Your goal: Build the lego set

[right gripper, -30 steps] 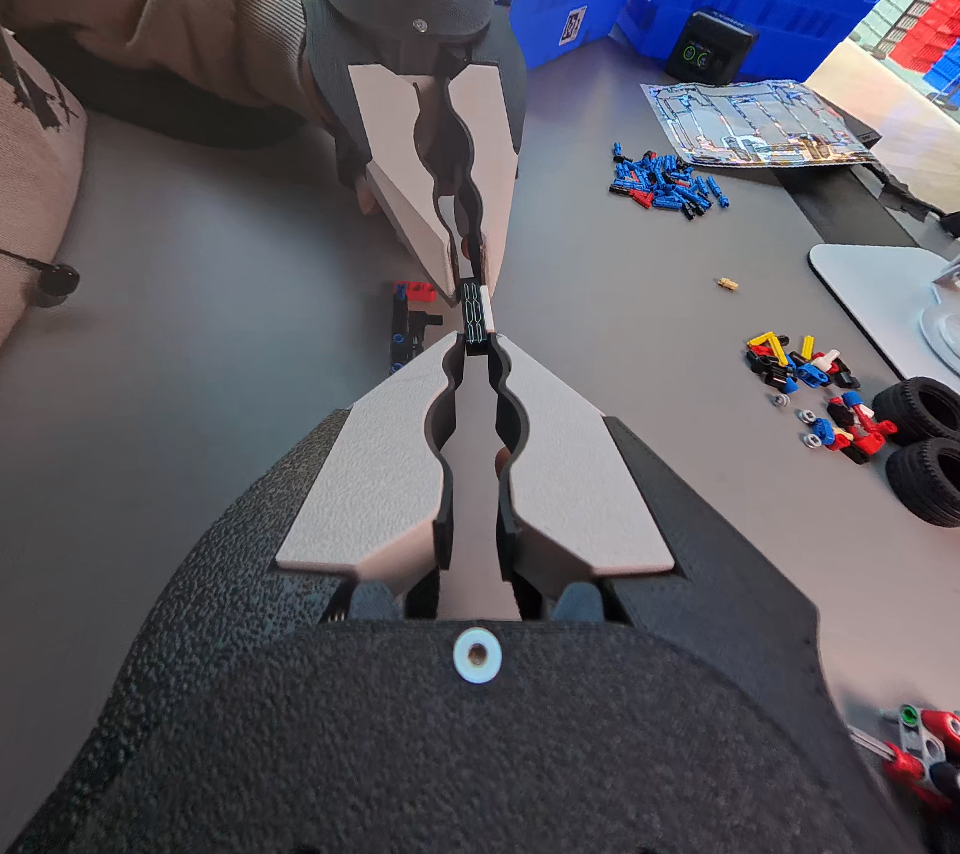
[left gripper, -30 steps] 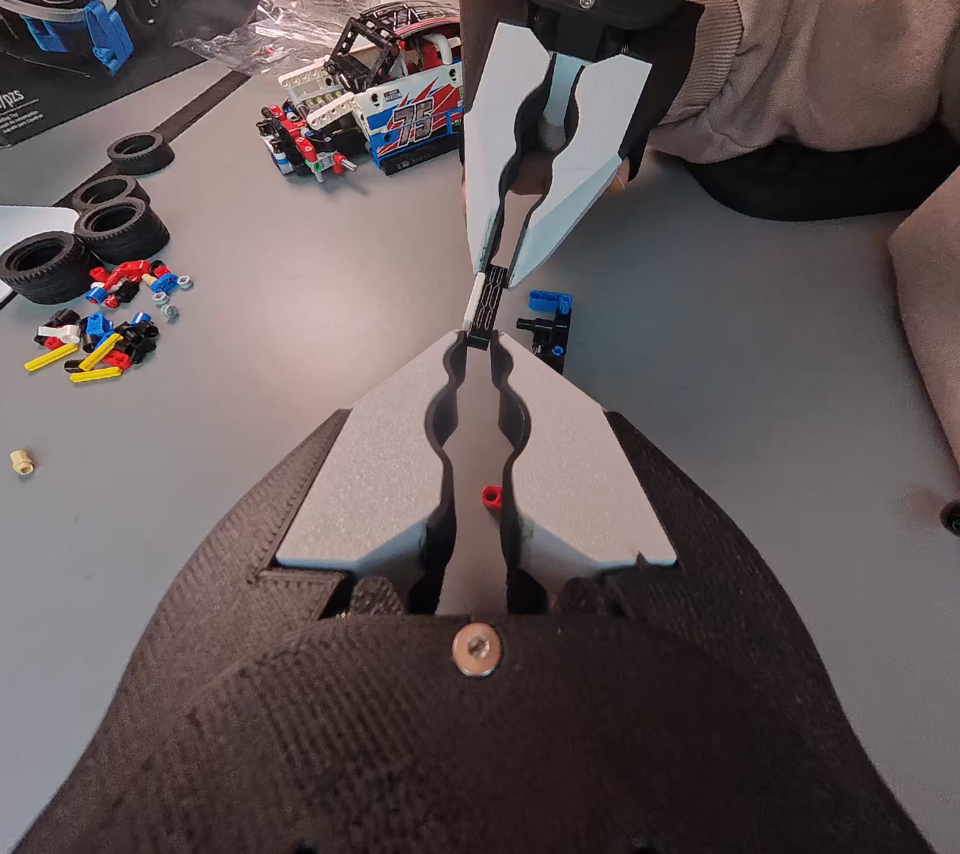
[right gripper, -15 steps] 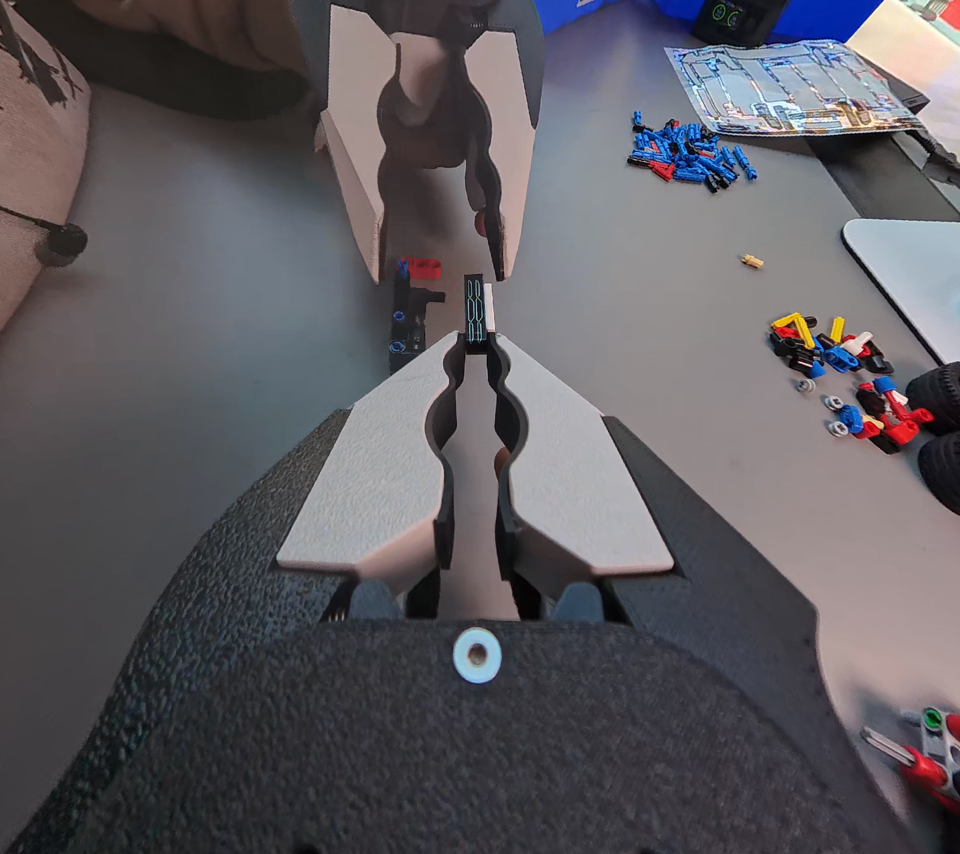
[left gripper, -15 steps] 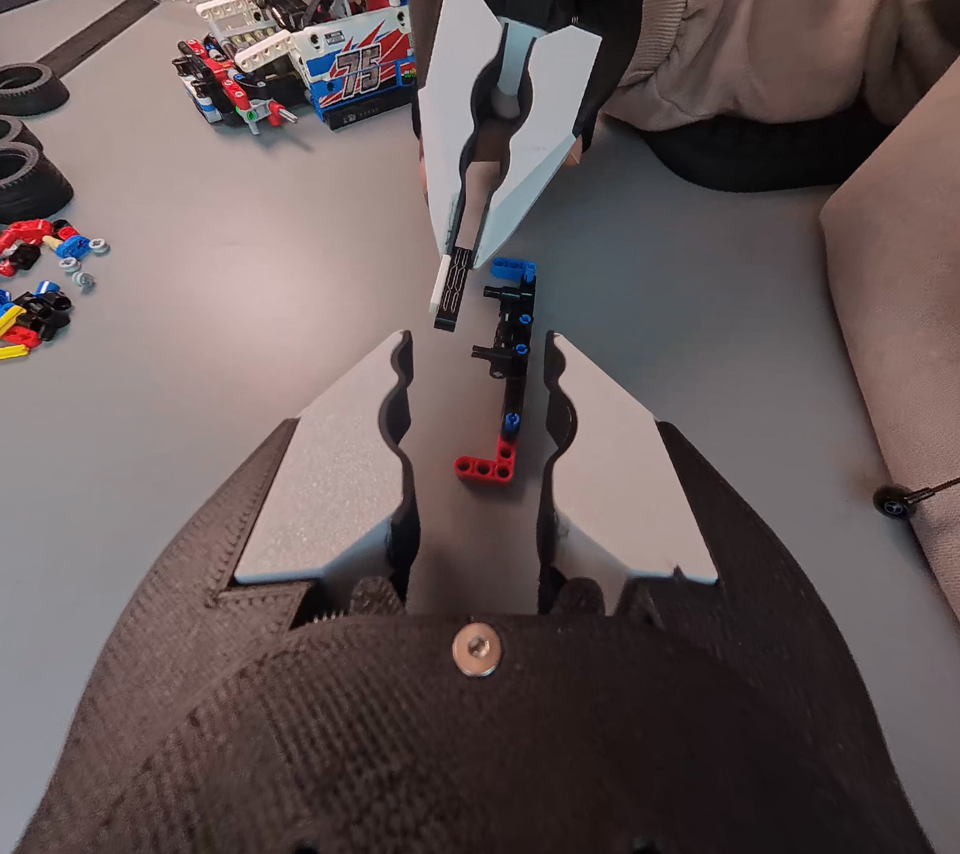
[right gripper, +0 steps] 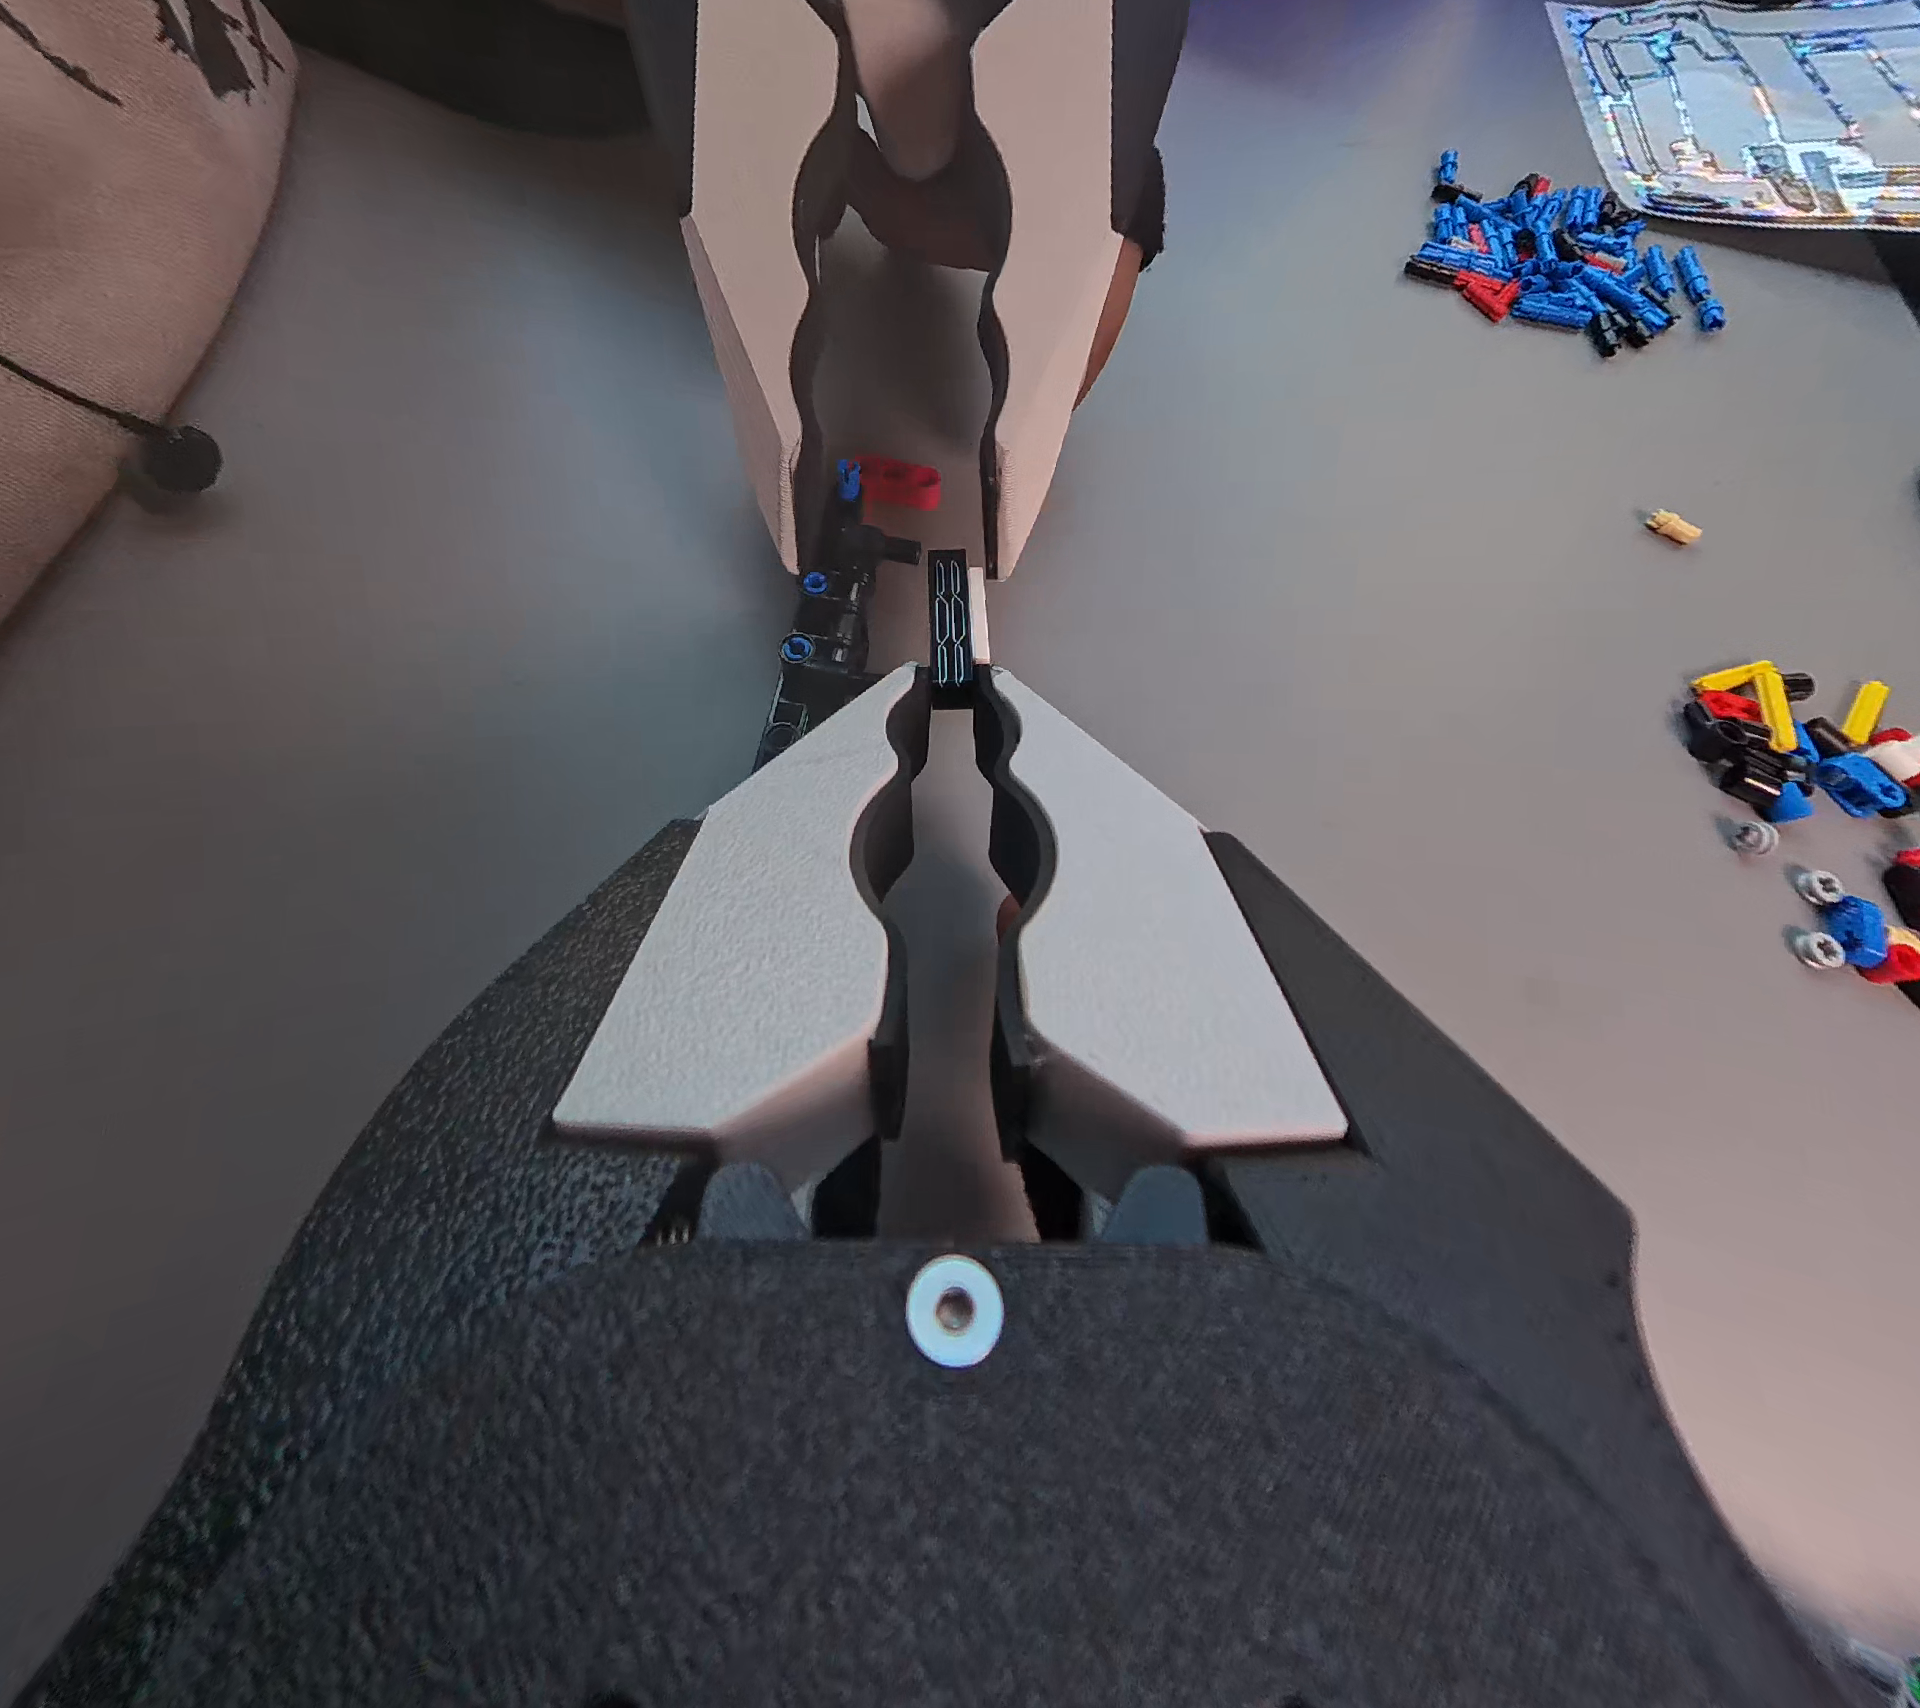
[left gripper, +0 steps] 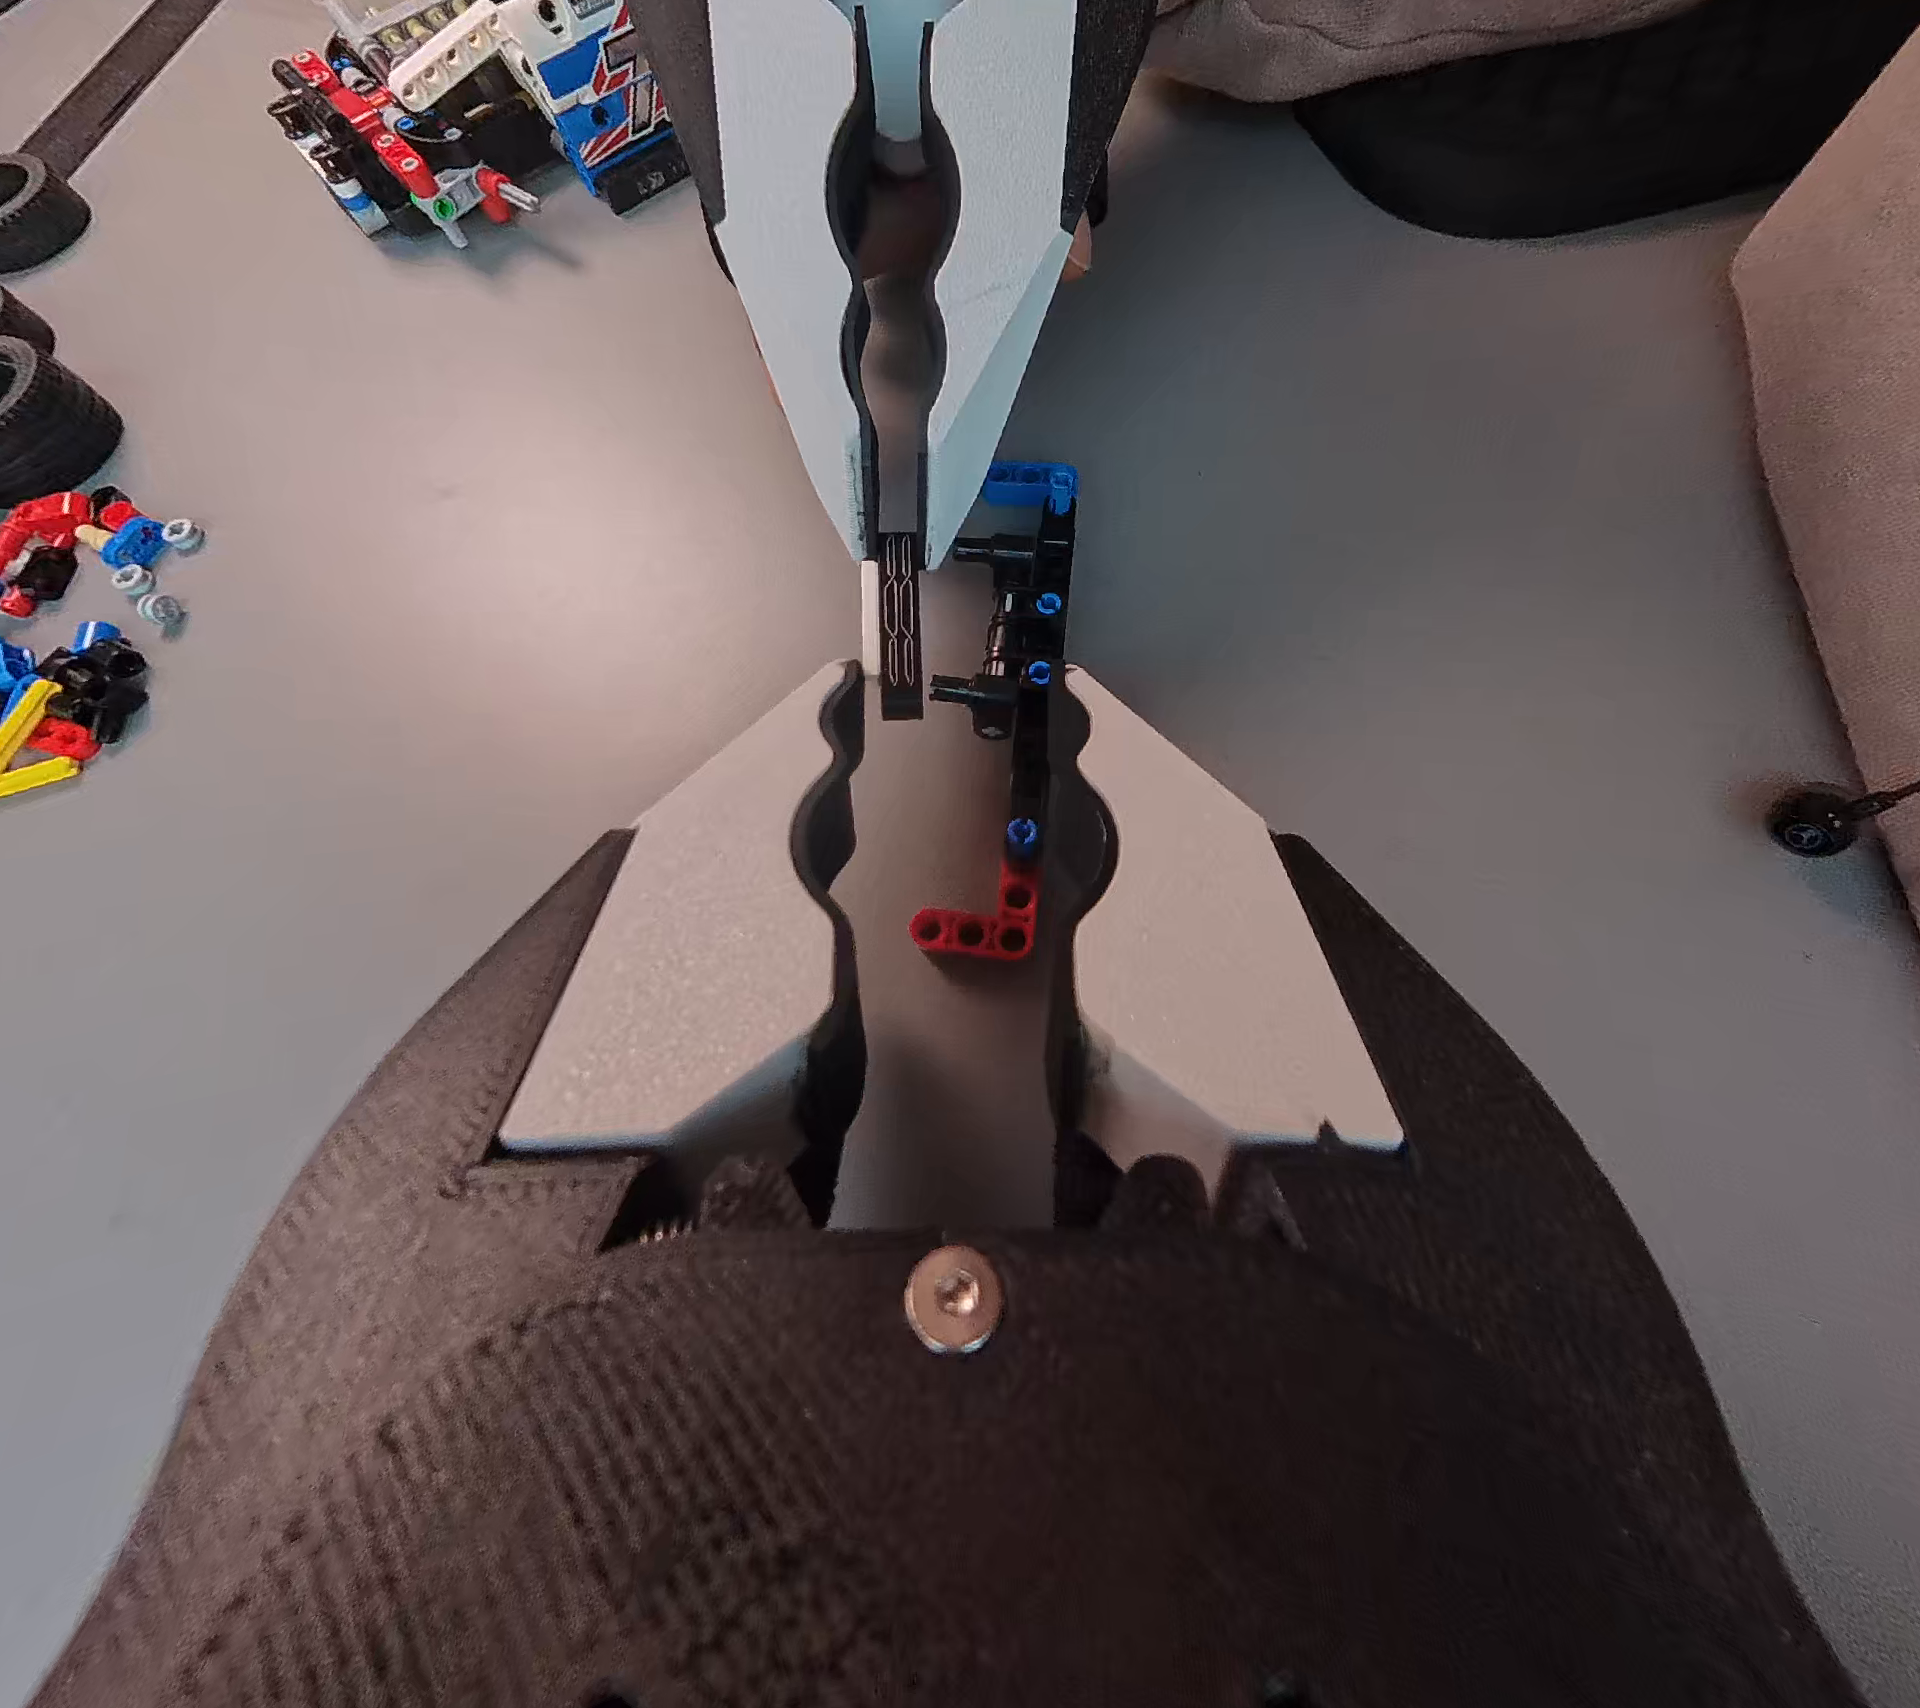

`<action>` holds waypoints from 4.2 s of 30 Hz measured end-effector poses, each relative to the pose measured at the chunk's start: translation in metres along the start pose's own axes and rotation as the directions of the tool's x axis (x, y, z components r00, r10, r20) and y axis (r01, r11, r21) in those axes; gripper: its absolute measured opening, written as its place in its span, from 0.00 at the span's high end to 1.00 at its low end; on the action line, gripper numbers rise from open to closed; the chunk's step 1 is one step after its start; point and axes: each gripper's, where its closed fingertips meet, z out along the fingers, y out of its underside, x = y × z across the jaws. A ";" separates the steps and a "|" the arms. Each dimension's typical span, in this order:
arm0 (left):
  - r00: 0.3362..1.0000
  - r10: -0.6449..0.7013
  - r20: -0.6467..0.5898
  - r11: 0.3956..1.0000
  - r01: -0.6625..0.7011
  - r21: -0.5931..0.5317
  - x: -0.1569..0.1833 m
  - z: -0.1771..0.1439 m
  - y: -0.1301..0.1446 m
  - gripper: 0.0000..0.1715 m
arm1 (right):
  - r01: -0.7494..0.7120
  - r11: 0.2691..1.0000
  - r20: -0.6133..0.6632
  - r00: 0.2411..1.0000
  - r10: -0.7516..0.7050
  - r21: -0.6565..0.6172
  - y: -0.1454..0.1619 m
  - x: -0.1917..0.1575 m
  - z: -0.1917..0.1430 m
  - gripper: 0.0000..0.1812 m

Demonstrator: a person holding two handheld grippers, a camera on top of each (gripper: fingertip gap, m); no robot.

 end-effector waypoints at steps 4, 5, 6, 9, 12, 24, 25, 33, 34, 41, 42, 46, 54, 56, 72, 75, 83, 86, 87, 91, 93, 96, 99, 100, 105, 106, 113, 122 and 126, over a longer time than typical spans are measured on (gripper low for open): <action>1.000 -0.009 -0.008 1.000 0.009 0.002 0.001 0.001 0.000 0.81 | -0.003 1.000 0.007 1.000 0.003 0.001 0.000 -0.001 -0.001 0.97; 1.000 -0.009 -0.008 1.000 0.009 0.001 0.001 0.001 0.000 0.81 | -0.001 1.000 0.007 1.000 0.001 -0.001 -0.001 -0.002 -0.001 0.97; 1.000 -0.008 -0.008 1.000 0.008 0.000 0.001 0.001 0.000 0.81 | 0.000 1.000 0.006 1.000 0.000 -0.002 -0.001 -0.002 -0.002 0.97; 1.000 -0.013 -0.005 1.000 0.013 0.002 0.001 0.000 -0.001 0.82 | -0.001 1.000 0.006 1.000 0.001 -0.011 -0.002 -0.002 -0.002 0.97; 1.000 -0.019 -0.007 1.000 0.019 0.009 0.001 -0.001 -0.003 0.82 | 0.004 1.000 -0.002 1.000 -0.004 -0.023 -0.003 -0.002 -0.004 0.97; 1.000 0.007 -0.005 1.000 -0.007 -0.009 0.001 0.001 -0.003 0.85 | 0.034 0.995 -0.011 0.999 -0.035 -0.094 -0.006 -0.006 -0.007 0.97; 1.000 0.010 -0.004 1.000 -0.010 -0.011 0.001 0.001 -0.003 0.86 | 0.037 0.994 -0.013 0.999 -0.039 -0.101 -0.006 -0.006 -0.007 0.97; 0.999 0.054 -0.001 0.998 -0.054 -0.031 0.004 0.002 -0.003 0.86 | 0.014 0.983 -0.012 1.000 -0.017 -0.184 -0.007 -0.009 -0.008 0.97; 0.998 0.061 -0.001 0.998 -0.061 -0.034 0.004 0.002 -0.003 0.86 | 0.014 0.981 -0.010 1.000 -0.016 -0.195 -0.008 -0.010 -0.008 0.97; 0.996 0.091 0.002 0.995 -0.091 -0.050 0.004 0.002 -0.002 0.91 | 0.016 0.978 0.008 1.000 -0.014 -0.209 -0.010 -0.015 -0.008 0.97; 0.994 0.108 0.007 0.993 -0.107 -0.052 0.004 0.001 -0.002 0.91 | 0.020 0.978 0.008 1.000 -0.019 -0.207 -0.010 -0.015 -0.008 0.97; 0.994 0.103 0.027 0.994 -0.102 -0.046 0.002 0.001 -0.003 0.91 | 0.033 0.979 -0.004 0.999 -0.035 -0.201 -0.011 -0.013 -0.008 0.97; 0.999 0.052 0.008 0.996 -0.051 -0.071 0.003 0.005 0.006 0.86 | 0.031 0.985 -0.019 0.999 -0.035 -0.168 -0.010 -0.009 -0.007 0.97; 1.000 0.025 0.009 0.997 -0.024 -0.073 0.002 0.003 0.007 0.86 | 0.030 0.986 -0.025 0.999 -0.034 -0.161 -0.010 -0.008 -0.007 0.97; 1.000 -0.010 -0.018 0.994 0.008 -0.105 0.007 0.000 0.010 0.86 | -0.083 0.996 0.065 0.994 0.086 -0.034 -0.005 -0.010 -0.006 0.97; 1.000 -0.008 -0.004 0.993 0.007 -0.117 0.007 -0.005 0.012 0.85 | -0.086 0.995 0.051 0.995 0.089 -0.047 -0.004 -0.010 -0.007 0.97; 0.999 0.051 -0.011 0.983 -0.052 -0.178 0.016 0.006 0.023 0.95 | -0.106 0.987 0.010 0.994 0.108 -0.119 -0.007 -0.007 0.000 0.90; 0.998 0.068 -0.016 0.982 -0.070 -0.174 0.017 0.006 0.023 0.96 | -0.119 0.985 -0.007 0.993 0.119 -0.129 -0.007 -0.005 0.004 0.90; 0.997 0.077 -0.015 0.982 -0.079 -0.170 0.017 0.006 0.023 0.96 | -0.125 0.983 -0.001 0.992 0.126 -0.136 -0.007 -0.005 0.006 0.89; 0.994 0.104 -0.018 0.981 -0.105 -0.164 0.018 0.006 0.024 0.96 | -0.115 0.984 0.038 0.992 0.121 -0.137 -0.007 -0.011 0.012 0.94; 0.993 0.112 -0.029 0.981 -0.115 -0.156 0.019 0.005 0.024 0.96 | -0.105 0.987 0.042 0.993 0.111 -0.122 -0.007 -0.011 0.013 0.95; 0.993 0.113 -0.042 0.983 -0.117 -0.141 0.021 0.005 0.024 0.95 | -0.130 0.988 0.046 0.990 0.134 -0.088 -0.007 -0.012 0.015 0.95; 0.992 0.124 -0.035 0.983 -0.128 -0.135 0.021 0.005 0.024 0.95 | -0.173 0.983 0.026 0.984 0.175 -0.062 -0.007 -0.012 0.015 0.95; 0.991 0.126 -0.035 0.982 -0.130 -0.134 0.021 0.005 0.024 0.95 | -0.184 0.981 0.017 0.983 0.185 -0.057 -0.007 -0.012 0.015 0.95; 0.990 0.134 -0.041 0.982 -0.138 -0.127 0.022 0.004 0.024 0.95 | -0.241 0.970 -0.008 0.970 0.241 -0.037 -0.007 -0.012 0.015 0.95; 0.990 0.132 -0.041 0.983 -0.136 -0.126 0.022 0.004 0.024 0.95 | -0.251 0.967 -0.008 0.968 0.250 -0.037 -0.007 -0.012 0.015 0.95; 0.993 0.108 -0.050 0.986 -0.114 -0.123 0.025 0.003 0.024 0.96 | -0.209 0.977 0.000 0.978 0.209 -0.042 -0.010 -0.015 0.015 0.91; 0.998 0.035 -0.054 0.995 -0.040 -0.088 0.024 0.001 0.018 0.89 | -0.217 0.976 0.017 0.976 0.217 0.012 -0.016 -0.015 0.016 0.95; 0.999 -0.009 -0.034 0.997 0.006 -0.076 0.019 0.002 0.015 0.87 | -0.222 0.975 0.024 0.975 0.222 0.029 -0.017 -0.017 0.017 0.95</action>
